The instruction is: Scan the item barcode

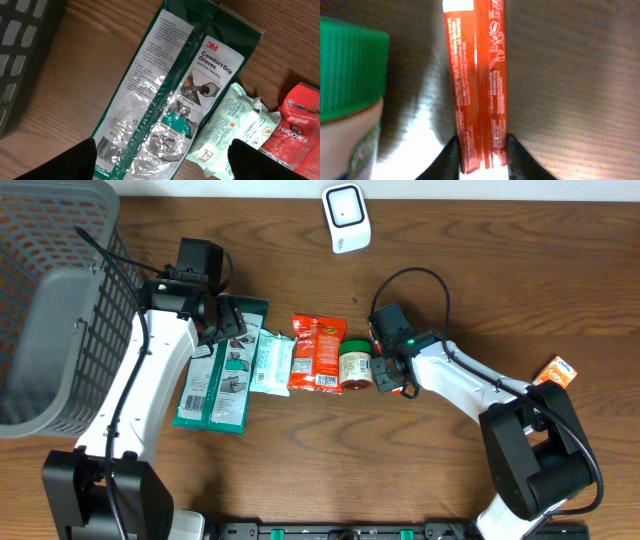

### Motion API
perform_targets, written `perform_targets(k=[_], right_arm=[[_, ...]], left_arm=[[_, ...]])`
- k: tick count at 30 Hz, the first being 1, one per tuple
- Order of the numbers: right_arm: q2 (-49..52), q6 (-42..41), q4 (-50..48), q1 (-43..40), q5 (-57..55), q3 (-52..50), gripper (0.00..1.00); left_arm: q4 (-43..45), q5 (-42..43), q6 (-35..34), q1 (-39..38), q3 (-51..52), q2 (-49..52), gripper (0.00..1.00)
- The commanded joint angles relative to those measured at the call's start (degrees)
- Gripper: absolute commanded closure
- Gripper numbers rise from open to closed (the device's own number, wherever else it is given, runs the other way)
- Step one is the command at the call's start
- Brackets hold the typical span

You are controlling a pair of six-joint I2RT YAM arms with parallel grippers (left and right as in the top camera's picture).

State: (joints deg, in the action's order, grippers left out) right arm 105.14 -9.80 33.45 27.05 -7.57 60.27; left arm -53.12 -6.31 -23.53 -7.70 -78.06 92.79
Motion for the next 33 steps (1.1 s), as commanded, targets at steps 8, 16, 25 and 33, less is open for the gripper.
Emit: perform_targets(k=[8, 16, 25, 33], right_arm=[[-2.45, -0.83, 11.65, -2.93, 5.07, 7.19, 0.99], [-4.42, 4.37, 14.25, -15.43, 33.88, 6.25, 0.99], [-4.42, 5.79, 1.11, -28.70, 58.01, -6.43, 0.99], [-4.42, 5.62, -7.61, -32.06, 63.17, -14.29, 0.98]], left_arm=[[-0.15, -0.33, 0.37, 0.02, 0.17, 0.11, 0.16], [-0.15, -0.33, 0.37, 0.02, 0.17, 0.11, 0.16], [-0.15, -0.33, 0.37, 0.02, 0.17, 0.11, 0.16], [-0.15, -0.33, 0.37, 0.02, 0.17, 0.11, 0.16]])
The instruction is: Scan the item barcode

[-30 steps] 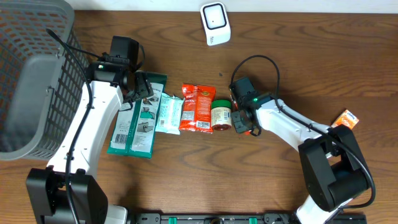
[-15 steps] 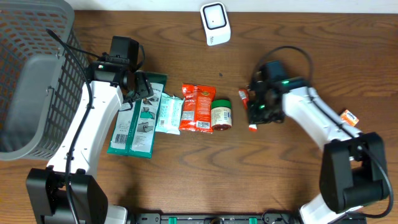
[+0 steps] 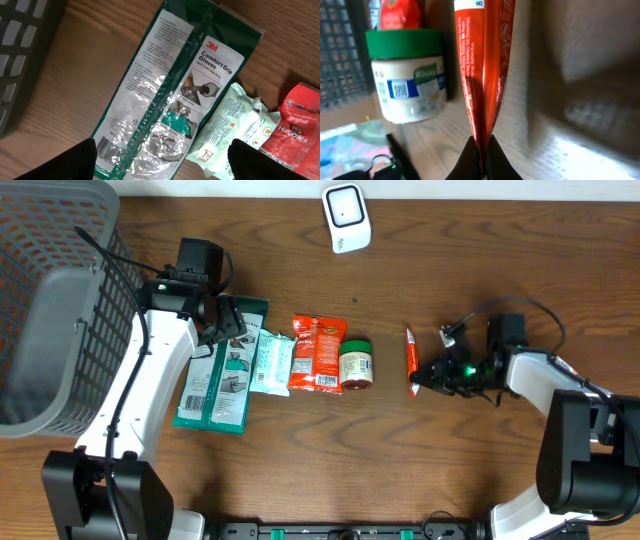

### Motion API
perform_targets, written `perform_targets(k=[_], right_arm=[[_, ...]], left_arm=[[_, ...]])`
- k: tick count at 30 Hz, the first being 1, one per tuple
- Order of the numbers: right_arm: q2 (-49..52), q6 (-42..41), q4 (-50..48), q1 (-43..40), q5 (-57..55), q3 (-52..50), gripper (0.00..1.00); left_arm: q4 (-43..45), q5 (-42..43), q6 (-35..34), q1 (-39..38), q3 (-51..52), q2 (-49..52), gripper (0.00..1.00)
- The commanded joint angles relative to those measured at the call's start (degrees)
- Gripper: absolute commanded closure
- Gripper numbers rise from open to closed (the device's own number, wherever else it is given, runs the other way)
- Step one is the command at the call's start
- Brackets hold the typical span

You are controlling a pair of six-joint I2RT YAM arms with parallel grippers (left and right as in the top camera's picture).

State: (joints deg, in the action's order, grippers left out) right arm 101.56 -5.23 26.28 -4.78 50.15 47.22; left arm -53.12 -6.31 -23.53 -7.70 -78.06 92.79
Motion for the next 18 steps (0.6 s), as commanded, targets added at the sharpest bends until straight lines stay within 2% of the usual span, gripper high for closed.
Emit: perform_targets(k=[1, 5, 9, 15, 18], right_arm=[[-0.83, 1.05, -0.31, -0.24, 4.28, -1.49, 0.99], [-0.83, 1.05, -0.13, -0.22, -1.03, -1.77, 0.99], [-0.83, 0.68, -0.13, -0.24, -1.22, -1.81, 0.99], [-0.83, 0.37, -1.62, -0.22, 17.18, -2.01, 0.99], [-0.83, -0.48, -3.56, -0.13, 16.13, -2.01, 0.99]], left_arm=[[-0.15, -0.33, 0.37, 0.02, 0.17, 0.11, 0.16], [-0.15, -0.33, 0.37, 0.02, 0.17, 0.11, 0.16], [-0.15, -0.33, 0.37, 0.02, 0.17, 0.11, 0.16], [-0.15, -0.33, 0.37, 0.02, 0.17, 0.11, 0.16], [-0.15, -0.33, 0.37, 0.02, 0.17, 0.11, 0.16]])
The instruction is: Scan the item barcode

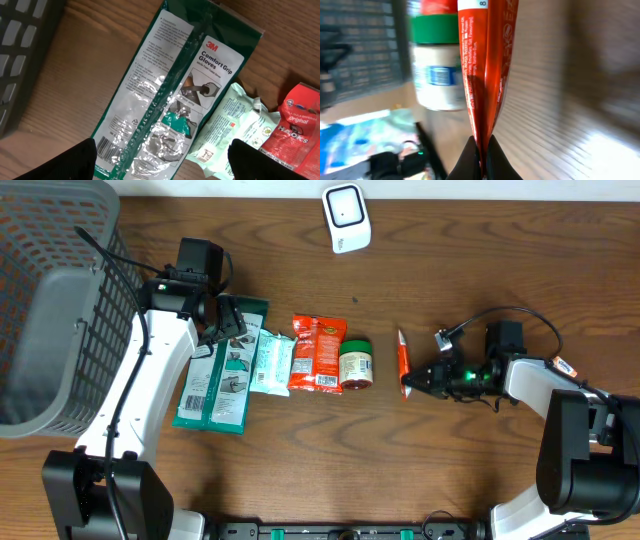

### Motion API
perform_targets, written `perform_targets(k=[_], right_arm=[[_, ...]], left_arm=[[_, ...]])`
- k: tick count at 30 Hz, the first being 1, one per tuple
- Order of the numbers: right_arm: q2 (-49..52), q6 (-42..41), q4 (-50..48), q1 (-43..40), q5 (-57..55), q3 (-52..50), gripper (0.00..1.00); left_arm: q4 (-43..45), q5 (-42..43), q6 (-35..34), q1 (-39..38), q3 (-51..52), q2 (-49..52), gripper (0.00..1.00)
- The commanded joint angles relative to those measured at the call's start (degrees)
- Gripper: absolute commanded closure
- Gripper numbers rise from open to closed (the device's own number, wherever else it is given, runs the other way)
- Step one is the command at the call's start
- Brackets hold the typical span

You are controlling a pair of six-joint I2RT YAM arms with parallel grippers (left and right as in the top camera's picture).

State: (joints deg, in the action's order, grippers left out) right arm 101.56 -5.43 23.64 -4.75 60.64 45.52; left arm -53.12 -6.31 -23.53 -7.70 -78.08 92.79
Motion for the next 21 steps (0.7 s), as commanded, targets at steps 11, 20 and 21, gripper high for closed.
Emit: perform_targets(k=[11, 20, 21], right_arm=[[-0.79, -0.28, -4.22, 0.46, 0.85, -2.78, 0.99], [-0.79, -2.45, -9.18, 0.46, -3.93, -6.86, 0.95], [-0.79, -2.45, -8.57, 0.46, -7.41, -6.86, 0.93]], left_arm=[[-0.15, -0.33, 0.37, 0.02, 0.20, 0.11, 0.16], [-0.15, -0.33, 0.37, 0.02, 0.20, 0.11, 0.16], [-0.15, -0.33, 0.37, 0.02, 0.20, 0.11, 0.16]])
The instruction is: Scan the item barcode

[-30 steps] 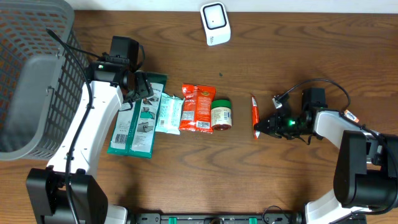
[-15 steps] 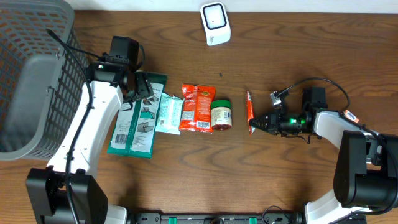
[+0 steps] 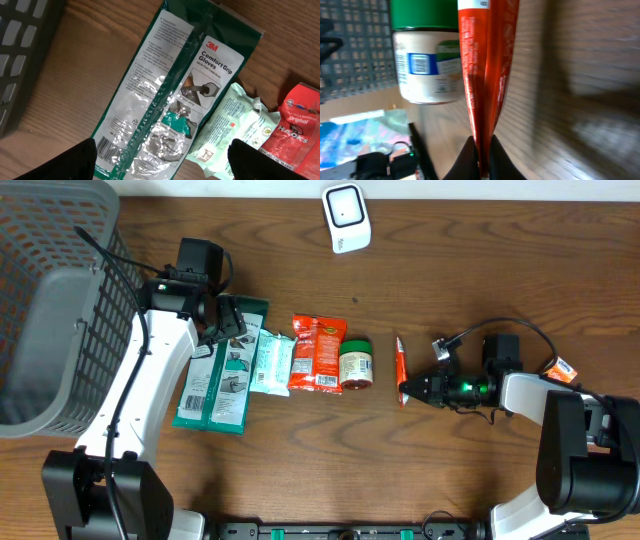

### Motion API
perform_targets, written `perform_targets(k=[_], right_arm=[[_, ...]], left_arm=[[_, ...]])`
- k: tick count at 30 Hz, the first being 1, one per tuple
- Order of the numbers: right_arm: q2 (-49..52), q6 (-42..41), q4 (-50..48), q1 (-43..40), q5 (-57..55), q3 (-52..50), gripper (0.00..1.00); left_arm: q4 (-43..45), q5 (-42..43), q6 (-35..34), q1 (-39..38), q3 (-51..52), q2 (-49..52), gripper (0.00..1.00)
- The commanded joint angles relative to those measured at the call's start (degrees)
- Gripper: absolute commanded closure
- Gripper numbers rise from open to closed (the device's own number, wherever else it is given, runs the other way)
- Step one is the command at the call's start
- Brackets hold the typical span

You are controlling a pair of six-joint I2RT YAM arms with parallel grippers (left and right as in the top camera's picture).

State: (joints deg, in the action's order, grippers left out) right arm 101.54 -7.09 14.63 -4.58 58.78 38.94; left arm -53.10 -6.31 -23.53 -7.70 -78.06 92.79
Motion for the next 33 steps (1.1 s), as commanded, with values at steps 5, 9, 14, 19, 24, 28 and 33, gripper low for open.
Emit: perform_targets(k=[5, 9, 14, 19, 24, 28, 33], right_arm=[[-0.76, -1.68, 1.57, 0.22, -14.38, -0.28, 0.85], [-0.76, -1.66, 1.44, 0.15, -14.40, -0.28, 0.84], [-0.76, -2.01, 1.53, -0.04, -16.70, -0.26, 0.84], [-0.79, -2.32, 2.91, -0.17, -17.16, 0.81, 0.87], [-0.83, -2.29, 5.11, -0.28, -17.14, 2.86, 0.99], [-0.83, -2.29, 6.23, -1.07, -16.02, 2.86, 0.99], [-0.81, -0.26, 8.15, -4.31, -16.48, 2.86, 0.99]], left_arm=[[-0.17, -0.33, 0.37, 0.02, 0.17, 0.11, 0.16], [-0.17, -0.33, 0.37, 0.02, 0.17, 0.11, 0.16], [-0.17, -0.33, 0.37, 0.02, 0.17, 0.11, 0.16], [-0.17, -0.33, 0.37, 0.02, 0.17, 0.11, 0.16], [-0.17, -0.33, 0.37, 0.02, 0.17, 0.11, 0.16], [-0.17, -0.33, 0.37, 0.02, 0.17, 0.11, 0.16], [-0.17, -0.33, 0.37, 0.02, 0.17, 0.11, 0.16]])
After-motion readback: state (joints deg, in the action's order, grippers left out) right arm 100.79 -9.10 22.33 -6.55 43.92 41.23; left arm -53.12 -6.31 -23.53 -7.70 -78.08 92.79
